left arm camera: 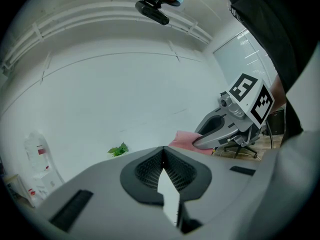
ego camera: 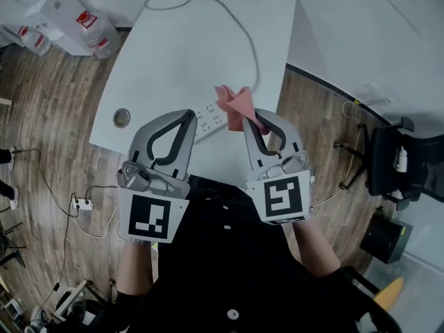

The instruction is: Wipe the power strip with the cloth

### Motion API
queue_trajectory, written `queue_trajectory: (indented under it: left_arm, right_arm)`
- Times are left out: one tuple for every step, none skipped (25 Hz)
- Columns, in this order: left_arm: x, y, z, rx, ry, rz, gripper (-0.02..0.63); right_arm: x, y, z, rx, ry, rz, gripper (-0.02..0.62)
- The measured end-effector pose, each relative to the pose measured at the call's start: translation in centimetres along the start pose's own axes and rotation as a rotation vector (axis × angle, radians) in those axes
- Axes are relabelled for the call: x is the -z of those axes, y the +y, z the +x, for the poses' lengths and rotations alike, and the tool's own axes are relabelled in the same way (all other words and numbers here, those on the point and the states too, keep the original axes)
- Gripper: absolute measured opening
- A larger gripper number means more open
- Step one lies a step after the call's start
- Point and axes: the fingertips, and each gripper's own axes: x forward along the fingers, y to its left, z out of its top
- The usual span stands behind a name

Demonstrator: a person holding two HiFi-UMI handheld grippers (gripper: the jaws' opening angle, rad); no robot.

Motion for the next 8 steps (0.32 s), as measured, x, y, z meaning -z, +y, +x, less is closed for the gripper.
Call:
queue_trajectory:
  left_arm:
    - [0.03, 0.0, 0.07, 0.0, 0.0, 0.0, 0.014]
    - [0.05, 0.0, 0.12, 0.0, 0.002, 0.001, 0.014]
    - [0.04, 0.0, 0.14, 0.001, 0.003, 0.002, 0.014]
    - [0.0, 0.0, 0.14, 0.002, 0.003, 0.003, 0.014]
    - [-0.05, 0.01, 0.12, 0.003, 0.003, 0.005, 0.014]
    - [-0.11, 0.04, 0.1, 0.003, 0.001, 0.006, 0.012]
    - [-0.16, 0.07, 0.09, 0.003, 0.0, 0.007, 0.014]
    - [-0.21, 0.11, 0.07, 0.003, -0.002, 0.007, 0.014]
  right_arm:
    - [0.05, 0.0, 0.06, -0.001, 0.0, -0.001, 0.049]
    - [0.07, 0.0, 0.1, -0.002, 0.0, -0.003, 0.049]
    - [0.07, -0.01, 0.12, -0.002, 0.0, -0.004, 0.049]
    - [0.04, -0.02, 0.12, -0.002, 0.0, -0.005, 0.049]
    - [0.01, -0.02, 0.09, -0.002, 0.0, -0.006, 0.049]
    - [-0.01, -0.03, 0.07, -0.001, 0.001, -0.006, 0.049]
    - [-0.03, -0.03, 0.05, -0.001, 0.002, -0.005, 0.05]
    - [-0.04, -0.03, 0.03, 0.0, 0.004, -0.005, 0.049]
